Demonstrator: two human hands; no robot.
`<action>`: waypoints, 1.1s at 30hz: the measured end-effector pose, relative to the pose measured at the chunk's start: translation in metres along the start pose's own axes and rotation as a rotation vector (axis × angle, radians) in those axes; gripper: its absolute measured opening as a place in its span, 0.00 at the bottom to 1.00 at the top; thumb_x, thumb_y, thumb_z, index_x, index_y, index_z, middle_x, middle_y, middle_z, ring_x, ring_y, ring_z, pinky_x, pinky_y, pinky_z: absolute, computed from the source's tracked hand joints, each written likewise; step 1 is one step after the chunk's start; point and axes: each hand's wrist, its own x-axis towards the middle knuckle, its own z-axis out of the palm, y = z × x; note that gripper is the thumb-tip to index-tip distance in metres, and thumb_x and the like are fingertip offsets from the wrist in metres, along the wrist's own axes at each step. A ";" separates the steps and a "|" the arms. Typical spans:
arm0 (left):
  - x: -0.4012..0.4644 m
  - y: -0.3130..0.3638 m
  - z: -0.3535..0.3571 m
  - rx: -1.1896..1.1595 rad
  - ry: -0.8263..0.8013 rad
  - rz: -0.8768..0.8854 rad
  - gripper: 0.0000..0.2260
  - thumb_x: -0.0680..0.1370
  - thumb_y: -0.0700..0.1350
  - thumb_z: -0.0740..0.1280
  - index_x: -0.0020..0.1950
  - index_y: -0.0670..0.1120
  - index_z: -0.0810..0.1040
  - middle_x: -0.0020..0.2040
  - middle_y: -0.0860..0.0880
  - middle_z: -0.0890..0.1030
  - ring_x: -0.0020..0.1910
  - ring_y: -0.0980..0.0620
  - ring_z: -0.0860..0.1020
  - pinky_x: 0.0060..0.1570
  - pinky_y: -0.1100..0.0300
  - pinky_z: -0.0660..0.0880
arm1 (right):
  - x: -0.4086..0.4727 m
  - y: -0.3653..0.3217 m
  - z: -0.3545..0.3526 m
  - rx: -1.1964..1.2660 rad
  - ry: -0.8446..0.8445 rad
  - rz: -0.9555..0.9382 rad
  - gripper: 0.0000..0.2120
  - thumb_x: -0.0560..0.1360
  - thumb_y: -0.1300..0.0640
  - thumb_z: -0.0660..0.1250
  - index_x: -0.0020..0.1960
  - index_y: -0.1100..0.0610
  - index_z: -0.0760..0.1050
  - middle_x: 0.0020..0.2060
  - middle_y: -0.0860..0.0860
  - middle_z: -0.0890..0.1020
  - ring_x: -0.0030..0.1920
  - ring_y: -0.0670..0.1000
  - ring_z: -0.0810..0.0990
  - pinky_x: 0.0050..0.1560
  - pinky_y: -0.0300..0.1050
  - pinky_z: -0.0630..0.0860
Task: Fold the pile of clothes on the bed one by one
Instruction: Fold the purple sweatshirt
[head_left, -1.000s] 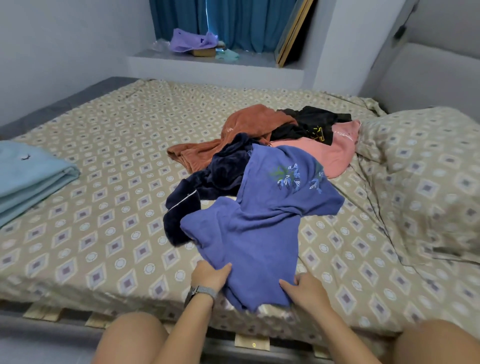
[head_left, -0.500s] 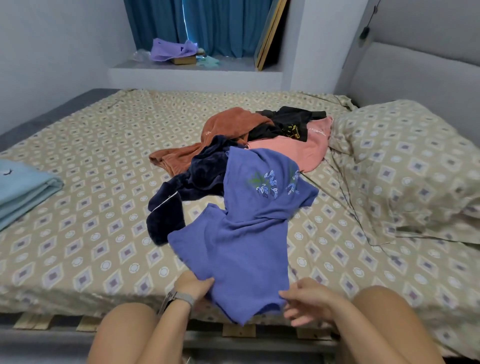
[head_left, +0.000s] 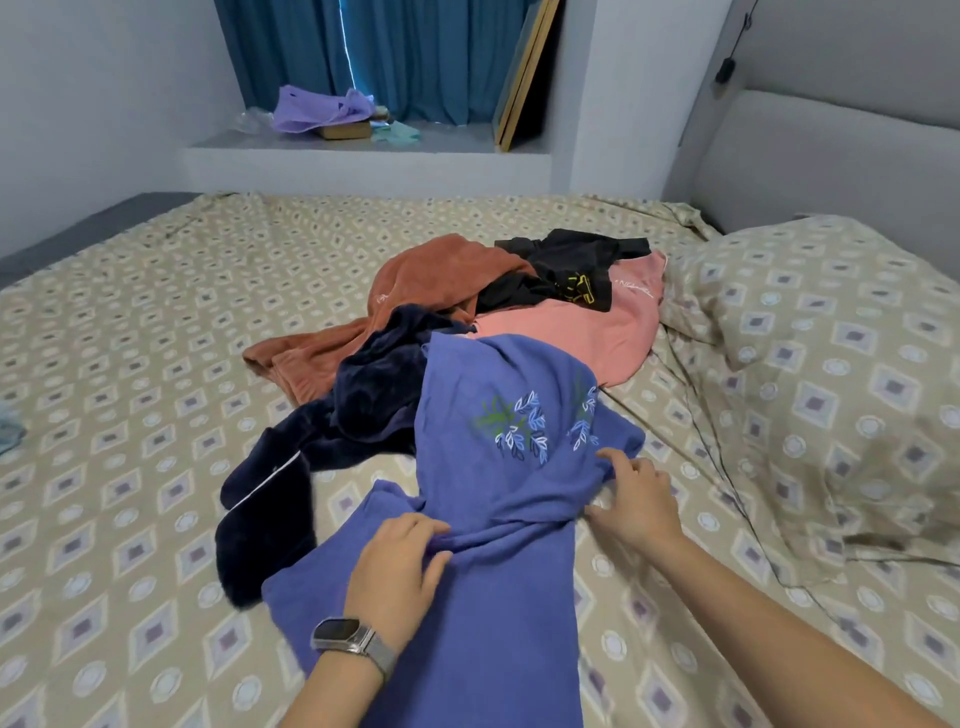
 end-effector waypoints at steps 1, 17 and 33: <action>0.011 -0.002 0.009 0.003 -0.024 0.031 0.16 0.72 0.57 0.59 0.51 0.52 0.81 0.48 0.57 0.80 0.48 0.52 0.80 0.46 0.56 0.78 | 0.009 0.001 0.002 -0.050 0.002 0.024 0.36 0.68 0.45 0.71 0.71 0.41 0.58 0.61 0.54 0.67 0.63 0.60 0.67 0.61 0.53 0.70; 0.103 0.005 0.045 -0.286 -0.138 -0.245 0.12 0.74 0.54 0.70 0.35 0.53 0.72 0.30 0.56 0.74 0.33 0.56 0.73 0.34 0.67 0.67 | 0.148 -0.075 -0.081 0.306 0.145 -0.529 0.15 0.64 0.65 0.51 0.46 0.55 0.70 0.43 0.53 0.76 0.46 0.53 0.71 0.46 0.43 0.66; 0.101 -0.046 0.025 -0.104 -0.017 -0.581 0.06 0.79 0.47 0.63 0.45 0.46 0.74 0.39 0.51 0.77 0.37 0.50 0.73 0.34 0.57 0.68 | 0.185 -0.194 0.002 0.121 0.066 -0.674 0.18 0.76 0.67 0.61 0.66 0.64 0.70 0.63 0.60 0.73 0.62 0.59 0.71 0.63 0.48 0.67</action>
